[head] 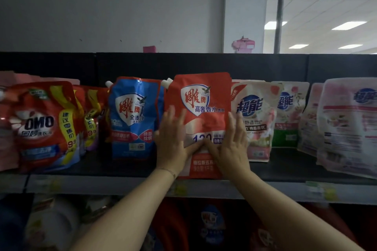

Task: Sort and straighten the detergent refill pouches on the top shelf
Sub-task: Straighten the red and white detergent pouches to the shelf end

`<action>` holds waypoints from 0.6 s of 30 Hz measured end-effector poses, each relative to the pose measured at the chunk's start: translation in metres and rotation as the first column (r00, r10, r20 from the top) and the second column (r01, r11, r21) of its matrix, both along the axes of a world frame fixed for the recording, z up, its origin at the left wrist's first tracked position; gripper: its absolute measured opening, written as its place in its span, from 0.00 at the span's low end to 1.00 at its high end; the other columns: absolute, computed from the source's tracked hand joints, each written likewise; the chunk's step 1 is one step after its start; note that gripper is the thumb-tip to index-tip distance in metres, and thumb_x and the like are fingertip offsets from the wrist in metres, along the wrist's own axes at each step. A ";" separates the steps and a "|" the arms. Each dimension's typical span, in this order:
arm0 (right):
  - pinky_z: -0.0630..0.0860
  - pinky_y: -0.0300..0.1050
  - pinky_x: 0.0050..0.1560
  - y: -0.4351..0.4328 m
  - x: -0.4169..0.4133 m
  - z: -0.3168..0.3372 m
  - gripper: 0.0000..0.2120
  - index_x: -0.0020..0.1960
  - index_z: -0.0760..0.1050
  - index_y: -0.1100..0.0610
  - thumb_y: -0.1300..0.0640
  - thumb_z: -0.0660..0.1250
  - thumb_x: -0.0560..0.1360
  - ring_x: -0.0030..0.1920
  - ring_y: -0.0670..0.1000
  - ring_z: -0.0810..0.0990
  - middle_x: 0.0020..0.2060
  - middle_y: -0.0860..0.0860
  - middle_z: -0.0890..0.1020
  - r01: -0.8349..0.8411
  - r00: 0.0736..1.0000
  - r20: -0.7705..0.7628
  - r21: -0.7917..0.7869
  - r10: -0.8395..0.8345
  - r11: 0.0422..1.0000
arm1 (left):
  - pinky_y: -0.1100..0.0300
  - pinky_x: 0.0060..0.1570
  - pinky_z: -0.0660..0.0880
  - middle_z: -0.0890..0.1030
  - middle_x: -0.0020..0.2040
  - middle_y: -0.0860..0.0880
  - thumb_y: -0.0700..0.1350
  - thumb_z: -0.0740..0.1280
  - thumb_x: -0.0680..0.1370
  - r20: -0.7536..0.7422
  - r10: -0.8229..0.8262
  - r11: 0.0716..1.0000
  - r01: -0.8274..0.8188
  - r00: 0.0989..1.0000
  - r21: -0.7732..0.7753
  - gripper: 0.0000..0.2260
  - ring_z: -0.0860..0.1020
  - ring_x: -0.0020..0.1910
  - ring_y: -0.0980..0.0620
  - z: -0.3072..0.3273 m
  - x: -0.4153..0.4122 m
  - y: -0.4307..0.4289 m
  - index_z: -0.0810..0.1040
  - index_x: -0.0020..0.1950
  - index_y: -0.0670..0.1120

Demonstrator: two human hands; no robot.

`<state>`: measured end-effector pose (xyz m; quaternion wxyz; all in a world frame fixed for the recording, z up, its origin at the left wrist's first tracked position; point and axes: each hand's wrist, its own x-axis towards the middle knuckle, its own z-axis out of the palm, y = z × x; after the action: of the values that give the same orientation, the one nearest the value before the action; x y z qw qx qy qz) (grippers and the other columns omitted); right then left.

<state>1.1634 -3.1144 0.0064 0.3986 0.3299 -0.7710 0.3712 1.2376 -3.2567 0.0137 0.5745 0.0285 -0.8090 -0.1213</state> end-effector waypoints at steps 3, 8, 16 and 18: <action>0.42 0.53 0.73 0.013 -0.006 -0.003 0.39 0.78 0.37 0.48 0.29 0.45 0.76 0.77 0.52 0.38 0.78 0.51 0.38 0.051 0.974 -0.226 0.368 0.036 0.928 | 0.42 0.66 0.62 0.62 0.76 0.47 0.56 0.57 0.78 0.057 0.038 0.906 -0.010 0.998 -0.424 0.23 0.56 0.75 0.47 0.003 -0.004 -0.006 0.69 0.71 0.49; 0.28 0.48 0.68 0.027 -0.003 0.011 0.51 0.73 0.23 0.45 0.21 0.48 0.67 0.73 0.49 0.26 0.75 0.50 0.30 0.056 0.974 -0.197 0.683 0.110 0.728 | 0.46 0.71 0.46 0.47 0.79 0.49 0.69 0.54 0.74 0.268 0.155 0.752 0.062 0.951 -0.656 0.40 0.45 0.78 0.48 0.005 0.011 -0.037 0.51 0.79 0.47; 0.24 0.47 0.65 0.015 -0.010 0.016 0.53 0.71 0.21 0.46 0.22 0.51 0.67 0.71 0.50 0.22 0.73 0.51 0.27 0.136 0.968 -0.243 0.715 0.062 0.686 | 0.38 0.69 0.52 0.48 0.78 0.44 0.76 0.38 0.71 0.376 0.410 0.663 0.012 0.831 -0.749 0.46 0.47 0.77 0.43 0.006 0.012 -0.055 0.38 0.78 0.46; 0.26 0.48 0.67 0.011 -0.013 0.017 0.53 0.72 0.22 0.47 0.22 0.52 0.67 0.71 0.51 0.23 0.73 0.51 0.27 0.135 0.970 -0.237 0.713 0.055 0.688 | 0.38 0.71 0.48 0.40 0.78 0.45 0.77 0.34 0.69 0.378 0.441 0.653 -0.003 0.814 -0.757 0.47 0.40 0.77 0.44 0.006 0.008 -0.059 0.32 0.77 0.47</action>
<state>1.1505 -3.1033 0.0236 0.3338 0.4855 -0.8079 -0.0147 1.2458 -3.3157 0.0200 0.3004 -0.0658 -0.9039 0.2972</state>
